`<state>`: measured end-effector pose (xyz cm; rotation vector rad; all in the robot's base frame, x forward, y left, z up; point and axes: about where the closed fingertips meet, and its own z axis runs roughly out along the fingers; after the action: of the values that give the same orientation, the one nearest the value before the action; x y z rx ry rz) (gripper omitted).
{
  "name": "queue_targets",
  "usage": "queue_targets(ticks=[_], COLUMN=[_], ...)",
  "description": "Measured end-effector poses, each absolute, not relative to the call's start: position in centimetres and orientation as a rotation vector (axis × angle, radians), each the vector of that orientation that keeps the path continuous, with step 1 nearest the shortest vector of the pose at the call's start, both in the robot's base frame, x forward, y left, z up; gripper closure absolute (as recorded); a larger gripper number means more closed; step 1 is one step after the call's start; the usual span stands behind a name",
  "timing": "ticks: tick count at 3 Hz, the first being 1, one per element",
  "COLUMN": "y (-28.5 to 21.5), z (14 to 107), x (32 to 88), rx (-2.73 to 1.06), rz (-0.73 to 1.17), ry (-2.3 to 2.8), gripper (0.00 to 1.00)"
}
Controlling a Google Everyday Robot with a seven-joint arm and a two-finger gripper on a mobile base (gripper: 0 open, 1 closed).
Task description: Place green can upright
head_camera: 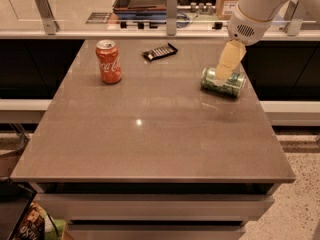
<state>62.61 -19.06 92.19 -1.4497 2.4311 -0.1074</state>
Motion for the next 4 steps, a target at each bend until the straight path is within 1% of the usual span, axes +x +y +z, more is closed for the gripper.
queue_targets(ticks=[1, 3, 4], y=[-18.8, -18.8, -19.1], z=[90.4, 90.0, 88.9], x=[62.9, 63.4, 63.7], rx=[-1.464, -1.468, -1.47], rz=[-0.067, -0.047, 0.001], ry=[2.435, 2.447, 2.478], gripper=[0.0, 0.0, 0.0])
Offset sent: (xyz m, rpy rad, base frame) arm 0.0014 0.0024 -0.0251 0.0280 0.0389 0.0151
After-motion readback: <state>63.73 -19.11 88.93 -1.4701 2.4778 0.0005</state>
